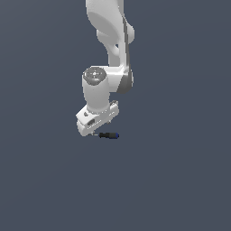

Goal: Pick up the object and move it to a goal position.

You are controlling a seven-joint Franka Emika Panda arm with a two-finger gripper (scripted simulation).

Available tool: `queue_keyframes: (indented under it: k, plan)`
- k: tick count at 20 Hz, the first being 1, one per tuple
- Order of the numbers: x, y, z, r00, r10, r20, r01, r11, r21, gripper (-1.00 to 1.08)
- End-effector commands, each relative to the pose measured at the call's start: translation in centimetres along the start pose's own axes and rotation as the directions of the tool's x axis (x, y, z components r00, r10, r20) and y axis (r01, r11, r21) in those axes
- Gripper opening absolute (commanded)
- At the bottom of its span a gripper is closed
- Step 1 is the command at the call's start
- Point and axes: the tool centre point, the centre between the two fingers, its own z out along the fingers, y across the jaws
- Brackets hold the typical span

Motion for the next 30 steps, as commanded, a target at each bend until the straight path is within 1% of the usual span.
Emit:
queue_keyframes:
  k: [1, 6, 9, 12, 16, 22, 26, 30]
  plan:
    - [-0.2, 0.0, 0.5, 0.998, -0.067, 0.0, 0.067, 0.998, 0.001, 1.0]
    - [-0.6, 0.1, 1.5, 0.981, -0.196, -0.003, 0.196, 0.981, 0.005, 1.0]
    - [-0.8, 0.1, 2.1, 0.962, -0.272, -0.005, 0.272, 0.962, 0.006, 1.0]
    - [-1.0, 0.2, 2.7, 0.938, -0.346, -0.008, 0.347, 0.938, 0.008, 1.0]
    - [-1.3, 0.2, 3.5, 0.897, -0.442, -0.013, 0.442, 0.897, 0.009, 1.0]
    - [-1.7, 0.1, 4.6, 0.82, -0.572, -0.022, 0.573, 0.82, 0.008, 1.0]
    - [-1.9, 0.1, 5.2, 0.772, -0.636, -0.027, 0.636, 0.772, 0.007, 1.0]
    - [-2.0, 0.1, 5.6, 0.733, -0.679, -0.031, 0.68, 0.733, 0.005, 1.0]
